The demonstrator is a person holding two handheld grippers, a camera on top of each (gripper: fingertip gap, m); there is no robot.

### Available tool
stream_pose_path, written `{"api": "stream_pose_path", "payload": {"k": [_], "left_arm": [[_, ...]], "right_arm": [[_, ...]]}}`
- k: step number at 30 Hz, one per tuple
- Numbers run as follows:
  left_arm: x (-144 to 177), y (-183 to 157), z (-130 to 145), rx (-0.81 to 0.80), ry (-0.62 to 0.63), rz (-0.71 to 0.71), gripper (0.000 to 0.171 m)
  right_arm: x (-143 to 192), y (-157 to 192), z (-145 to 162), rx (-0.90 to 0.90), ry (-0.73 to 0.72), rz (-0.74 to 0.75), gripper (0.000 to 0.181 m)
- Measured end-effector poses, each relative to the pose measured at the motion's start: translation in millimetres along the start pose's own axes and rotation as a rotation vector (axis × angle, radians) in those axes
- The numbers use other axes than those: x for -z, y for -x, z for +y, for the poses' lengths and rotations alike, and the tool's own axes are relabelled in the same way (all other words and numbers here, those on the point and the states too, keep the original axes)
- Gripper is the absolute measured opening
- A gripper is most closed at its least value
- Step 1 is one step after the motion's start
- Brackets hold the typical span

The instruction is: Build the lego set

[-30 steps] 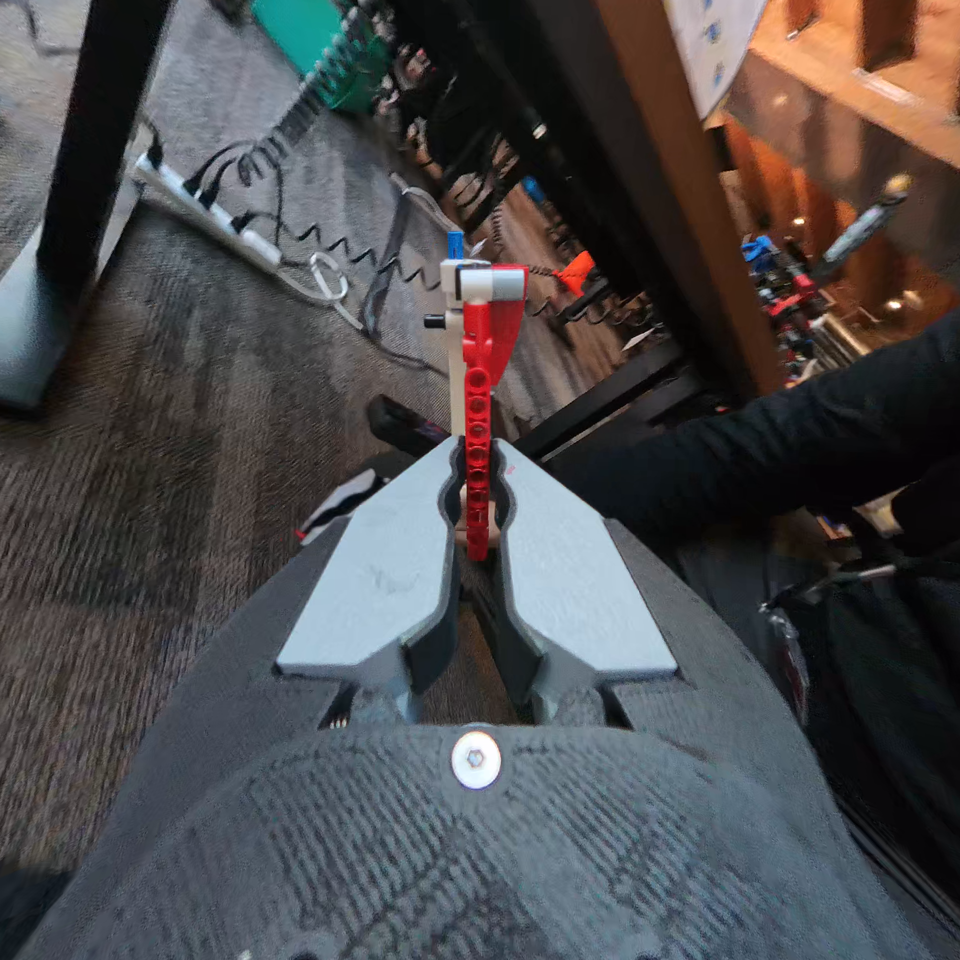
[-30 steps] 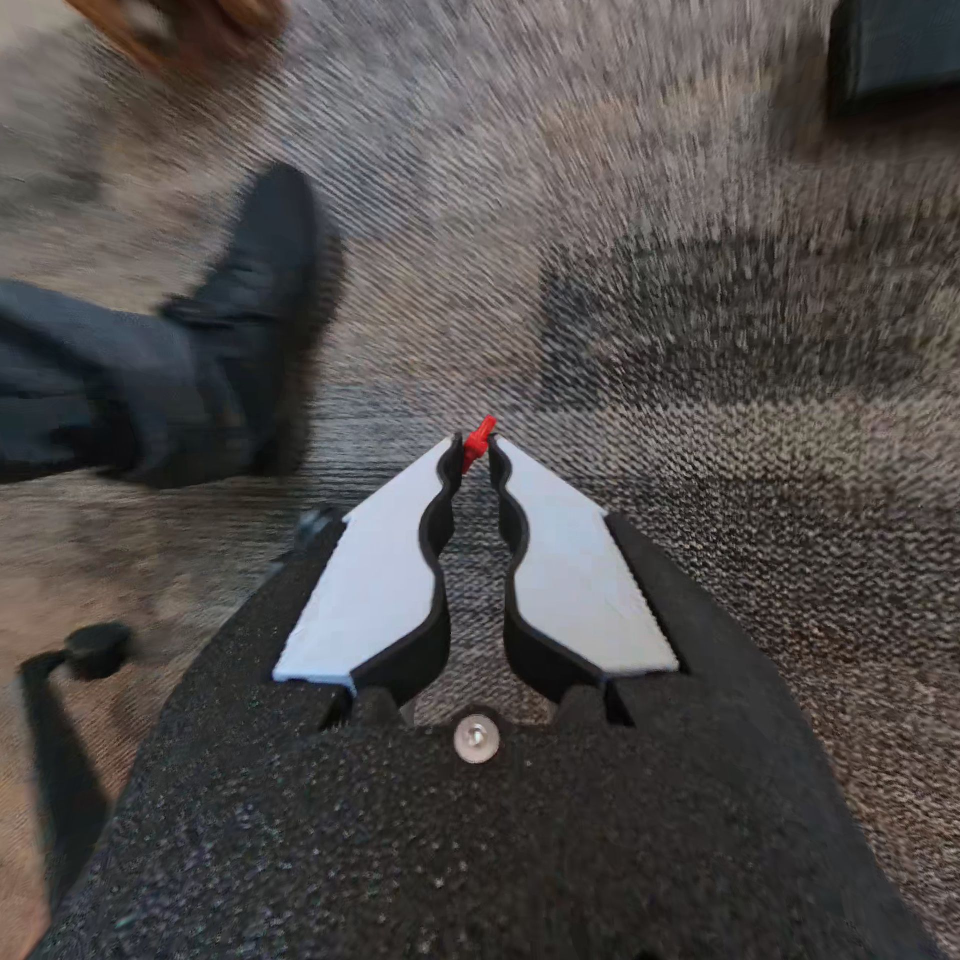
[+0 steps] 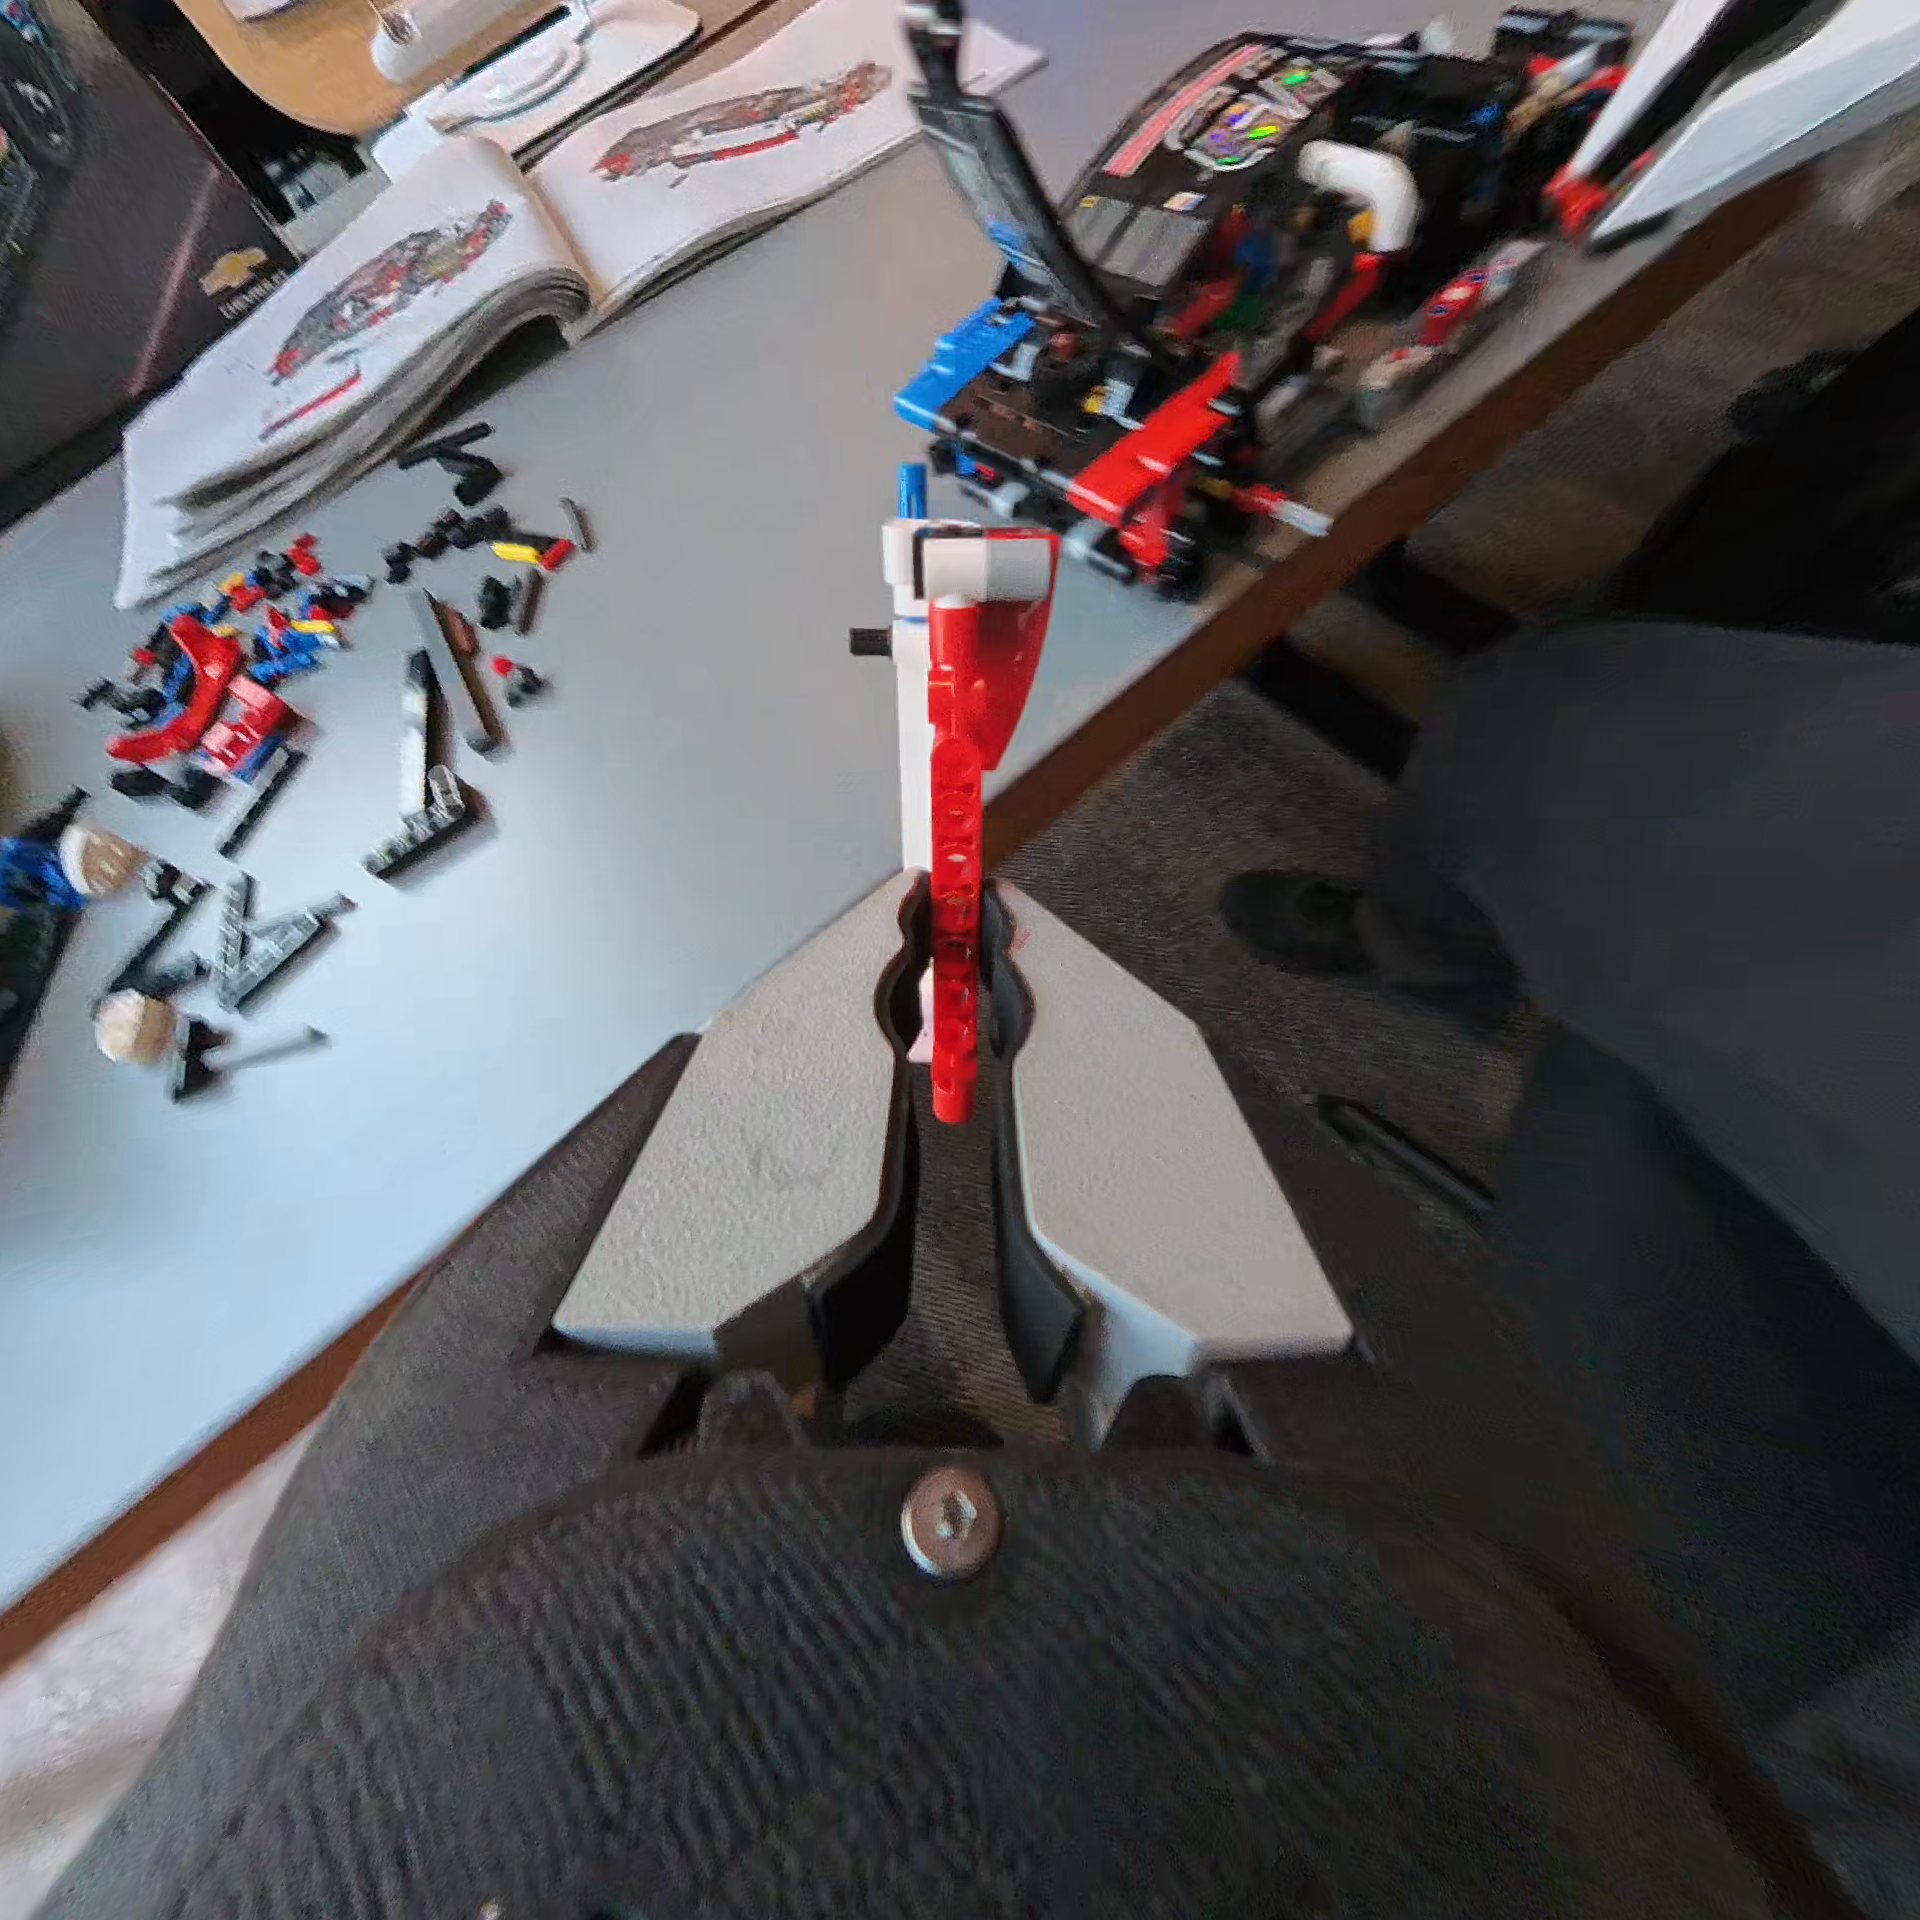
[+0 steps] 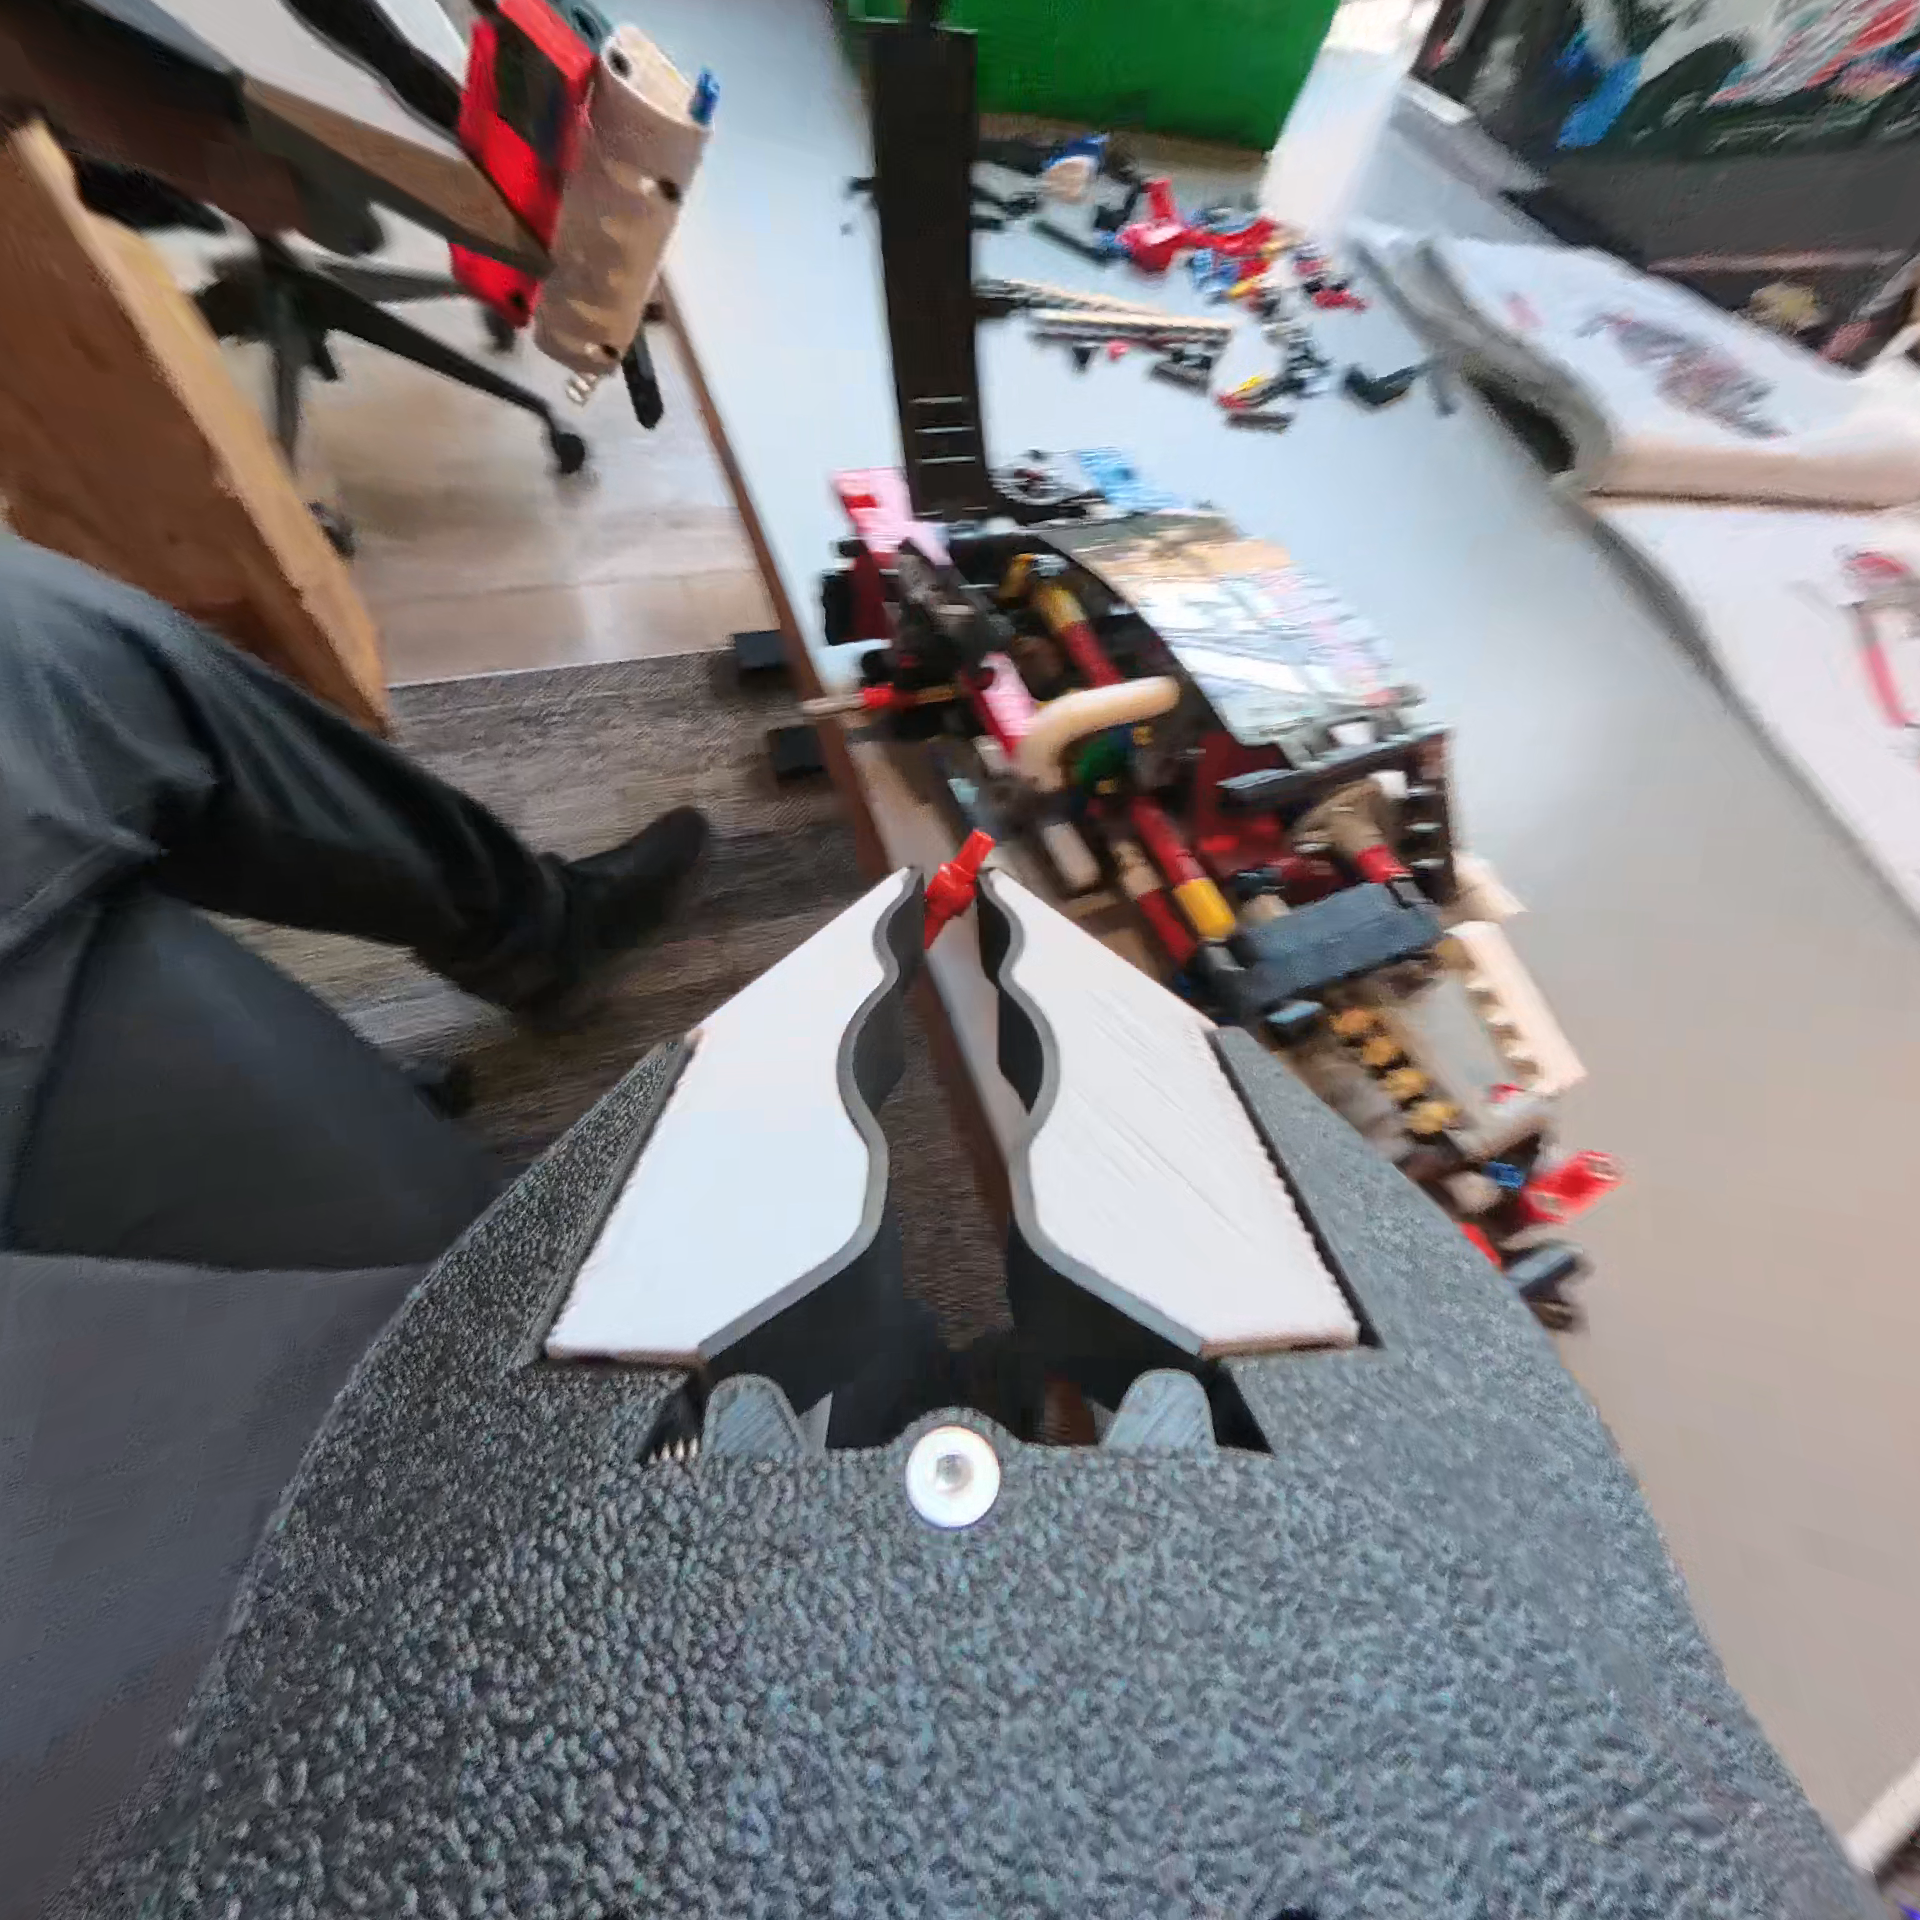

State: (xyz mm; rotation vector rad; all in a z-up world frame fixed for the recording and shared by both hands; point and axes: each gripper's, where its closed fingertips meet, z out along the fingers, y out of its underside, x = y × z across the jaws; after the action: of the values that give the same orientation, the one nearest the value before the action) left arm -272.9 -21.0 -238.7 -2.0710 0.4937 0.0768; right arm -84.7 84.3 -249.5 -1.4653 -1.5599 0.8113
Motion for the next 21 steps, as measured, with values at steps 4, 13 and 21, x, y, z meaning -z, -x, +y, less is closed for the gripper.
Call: {"api": "stream_pose_path", "payload": {"k": [4,13,21], "left_arm": [[-46.4,48.8,-9.6,-0.075,0.036,0.014,0.005],[-102.3,106.1,-13.2,-0.224,0.092,0.074,0.005],[-128.2,111.7,-1.5,-0.365,0.220,0.058,0.010]], "right_arm": [[-12.8,-16.1,14.9,-0.059,0.069,-0.036,0.008],[-49.1,-20.4,15.6,0.023,0.161,-0.018,0.008],[-39.0,-46.3,0.5,-0.153,0.178,0.013,0.008]]}}
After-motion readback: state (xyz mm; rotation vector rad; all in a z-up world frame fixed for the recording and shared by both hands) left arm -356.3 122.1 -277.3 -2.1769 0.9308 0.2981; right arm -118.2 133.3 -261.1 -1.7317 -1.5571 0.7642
